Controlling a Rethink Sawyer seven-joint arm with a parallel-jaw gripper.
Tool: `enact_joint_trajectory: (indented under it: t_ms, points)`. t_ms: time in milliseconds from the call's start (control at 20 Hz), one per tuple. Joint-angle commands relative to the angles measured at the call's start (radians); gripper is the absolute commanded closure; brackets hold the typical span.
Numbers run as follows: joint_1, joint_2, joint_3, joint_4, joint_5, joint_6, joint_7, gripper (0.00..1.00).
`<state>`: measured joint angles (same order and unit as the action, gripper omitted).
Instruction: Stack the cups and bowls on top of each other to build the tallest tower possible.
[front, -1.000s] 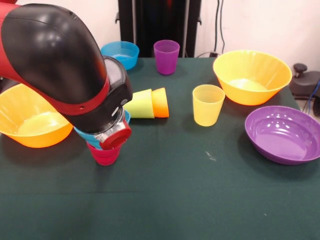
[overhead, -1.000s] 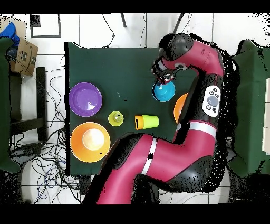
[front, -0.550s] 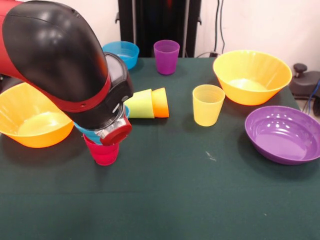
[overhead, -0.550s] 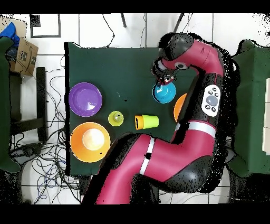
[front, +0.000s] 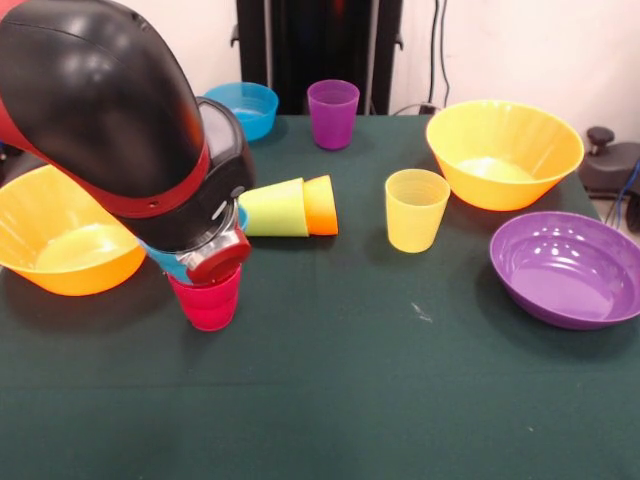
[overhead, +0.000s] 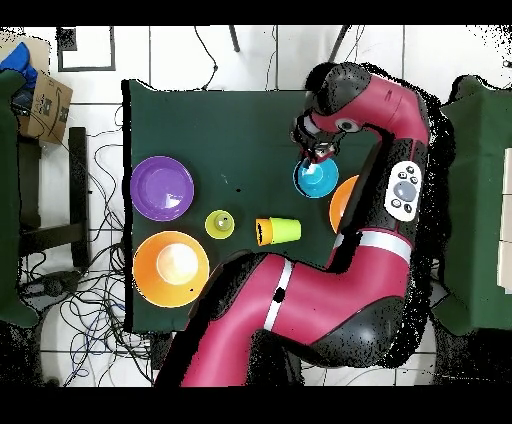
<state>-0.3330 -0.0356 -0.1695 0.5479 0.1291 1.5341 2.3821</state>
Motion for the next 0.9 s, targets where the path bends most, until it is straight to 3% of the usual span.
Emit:
enact_joint_trajectory:
  t_ms: [50, 900]
  points:
    - [0.014, -0.032, 0.025, 0.027, -0.009, 0.055, 0.072, 0.00]
    - [0.018, -0.046, 0.014, 0.055, 0.015, 0.030, 0.065, 0.00]
